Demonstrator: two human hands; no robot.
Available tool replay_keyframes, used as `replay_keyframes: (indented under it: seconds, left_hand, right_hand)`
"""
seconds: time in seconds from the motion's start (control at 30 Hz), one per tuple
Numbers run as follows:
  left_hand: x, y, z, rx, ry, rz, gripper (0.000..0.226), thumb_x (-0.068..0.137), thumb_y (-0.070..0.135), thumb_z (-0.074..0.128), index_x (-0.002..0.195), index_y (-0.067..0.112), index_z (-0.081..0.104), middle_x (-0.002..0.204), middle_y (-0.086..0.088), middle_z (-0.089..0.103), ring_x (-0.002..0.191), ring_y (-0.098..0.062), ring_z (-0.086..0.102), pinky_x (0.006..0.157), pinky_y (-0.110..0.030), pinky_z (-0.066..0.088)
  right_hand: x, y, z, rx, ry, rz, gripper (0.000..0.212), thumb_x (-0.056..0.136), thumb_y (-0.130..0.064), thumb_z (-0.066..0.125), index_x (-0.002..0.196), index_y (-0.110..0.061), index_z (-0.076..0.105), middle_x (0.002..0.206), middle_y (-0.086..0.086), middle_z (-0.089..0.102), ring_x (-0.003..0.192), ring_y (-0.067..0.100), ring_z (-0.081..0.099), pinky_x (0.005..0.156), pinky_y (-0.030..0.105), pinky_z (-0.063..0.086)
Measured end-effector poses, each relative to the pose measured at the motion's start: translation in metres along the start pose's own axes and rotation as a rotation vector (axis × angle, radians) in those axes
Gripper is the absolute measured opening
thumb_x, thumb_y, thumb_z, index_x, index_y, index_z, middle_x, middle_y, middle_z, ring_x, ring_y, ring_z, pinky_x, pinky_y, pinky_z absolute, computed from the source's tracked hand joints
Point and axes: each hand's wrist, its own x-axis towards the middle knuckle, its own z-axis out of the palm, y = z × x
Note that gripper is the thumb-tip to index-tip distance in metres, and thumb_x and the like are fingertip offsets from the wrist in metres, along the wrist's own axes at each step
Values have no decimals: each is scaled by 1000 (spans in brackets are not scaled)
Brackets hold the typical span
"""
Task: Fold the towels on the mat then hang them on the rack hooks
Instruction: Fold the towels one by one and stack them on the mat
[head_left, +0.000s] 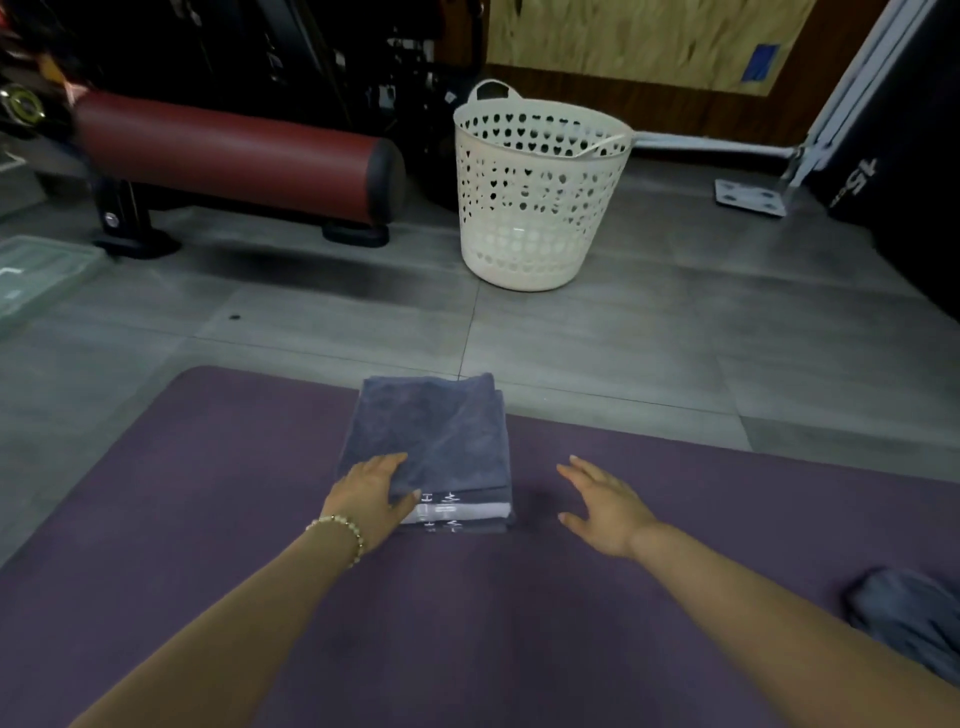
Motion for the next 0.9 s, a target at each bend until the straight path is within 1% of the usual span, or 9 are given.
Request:
replay_keyframes:
  seconds: [0.1,0.23,0.43,0.53,0.67,0.77,0.83,0.9]
  left_hand:
    - [-14,35,-11,109,-10,104,64,94,51,45,148,22,27,151,2,34,138,-18,30,111,-31,26]
    - [-34,89,-23,238,-41,224,63,95,54,40,148,23,27,152,2,32,140,-19,28,113,-31,21]
    - [-66,190,-9,253,-54,391,66,94,58,36,148,20,28,150,-1,37,138,-20,32,114,-32,20]
    - [-88,236,15,251,-109,468,66,94,58,35,147,20,29,149,-2,38,138,-21,32,113,-34,23]
    - [-104,288,55,309,-189,538,67,93,60,36,147,21,30,149,-2,39,137,-21,34,112,-34,25]
    - [-110,325,87,335,-269,539,67,93,61,34,147,21,29,150,-1,36,138,-20,32,111,-35,27]
    - [-109,349,110,303,-321,507,67,93,61,33,147,22,29,151,0,34,139,-21,30,110,-36,29]
    - [-104,368,138,248,-365,470,66,93,60,33,147,21,30,152,-1,34,139,-21,31,110,-37,30]
  right_hand:
    - [-36,10,-28,35,59,18,68,95,-40,51,152,-27,15,161,-7,3,147,15,11,116,30,12]
    - [-104,40,-66,-25,150,10,70,95,-41,52,152,-27,15,160,-7,6,146,15,13,118,30,10]
    - [-230,119,-113,-86,198,220,73,94,-45,52,152,-26,14,160,-4,8,147,15,13,119,32,12]
    - [-287,158,-128,-19,236,370,72,94,-44,53,152,-23,16,160,-1,13,146,18,16,118,34,18]
    - [-332,207,-120,195,344,515,70,94,-41,55,151,-18,21,158,3,20,143,22,24,114,36,26]
    - [-352,243,-93,283,306,545,71,94,-37,57,150,-14,21,157,7,21,142,27,26,113,40,28]
    - [-357,271,-74,325,279,562,70,93,-36,57,149,-14,21,157,8,20,142,28,25,113,41,28]
    - [-356,298,-54,380,260,589,71,93,-36,58,150,-15,20,157,7,20,142,27,26,113,40,28]
